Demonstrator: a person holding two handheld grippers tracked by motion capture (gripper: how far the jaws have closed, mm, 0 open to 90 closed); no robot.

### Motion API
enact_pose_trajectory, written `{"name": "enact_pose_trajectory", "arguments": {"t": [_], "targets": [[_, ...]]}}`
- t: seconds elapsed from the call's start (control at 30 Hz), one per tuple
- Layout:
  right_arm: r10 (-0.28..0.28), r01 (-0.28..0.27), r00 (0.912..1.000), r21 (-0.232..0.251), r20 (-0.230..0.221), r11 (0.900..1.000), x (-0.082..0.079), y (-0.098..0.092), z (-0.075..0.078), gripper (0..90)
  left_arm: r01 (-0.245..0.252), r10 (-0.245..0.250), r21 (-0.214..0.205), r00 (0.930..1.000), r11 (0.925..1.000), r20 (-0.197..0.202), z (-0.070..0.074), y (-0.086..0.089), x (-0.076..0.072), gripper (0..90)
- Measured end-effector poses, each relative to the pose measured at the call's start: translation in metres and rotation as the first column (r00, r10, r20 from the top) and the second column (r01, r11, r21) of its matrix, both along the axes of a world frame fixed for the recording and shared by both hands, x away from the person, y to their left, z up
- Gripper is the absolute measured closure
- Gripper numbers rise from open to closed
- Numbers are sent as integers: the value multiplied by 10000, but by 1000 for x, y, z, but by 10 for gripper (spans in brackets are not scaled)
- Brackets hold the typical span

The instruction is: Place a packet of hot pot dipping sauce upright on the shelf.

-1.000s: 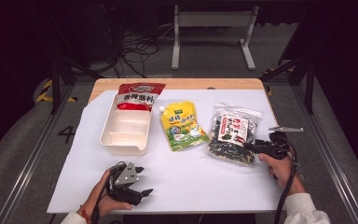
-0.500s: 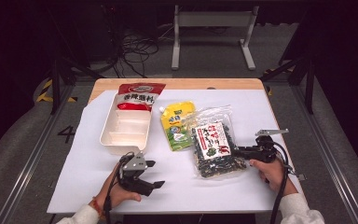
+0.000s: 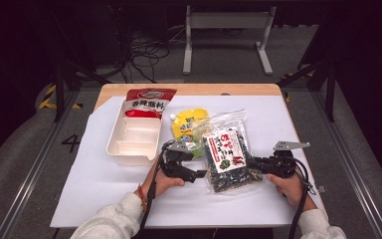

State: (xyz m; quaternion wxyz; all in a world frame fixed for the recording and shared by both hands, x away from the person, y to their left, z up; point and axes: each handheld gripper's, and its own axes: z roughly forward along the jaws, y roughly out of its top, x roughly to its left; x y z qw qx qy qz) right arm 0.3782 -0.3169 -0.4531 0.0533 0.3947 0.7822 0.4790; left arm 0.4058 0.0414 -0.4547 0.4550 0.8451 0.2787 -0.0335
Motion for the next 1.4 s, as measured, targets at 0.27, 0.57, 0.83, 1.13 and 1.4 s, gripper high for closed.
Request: {"name": "enact_pose_trajectory", "arguments": {"t": [0.27,0.57,0.83,1.13,1.4], "targets": [[394,-399,9959,50,811,9992,-8,3,3,707,318,-330,-675,9993,9972,-165,0,-14,8,203],[945,-926,9845,-195,1475,9955,-22,24,16,733,1259,-1088,-2410,9906,9623,831,22,5,-4,526],[800,-817,9833,41,1634,9966,-27,32,24,679,1816,-1359,-2559,9730,9495,1863,45,15,-22,741],[796,-819,9778,41,1939,9966,-43,32,38,572,2216,-1570,-2603,9562,9398,2471,61,25,-33,769],[349,-272,9888,-552,1450,9981,-43,27,31,348,1978,-1218,-2652,9530,9437,2775,70,36,-34,772]]}}
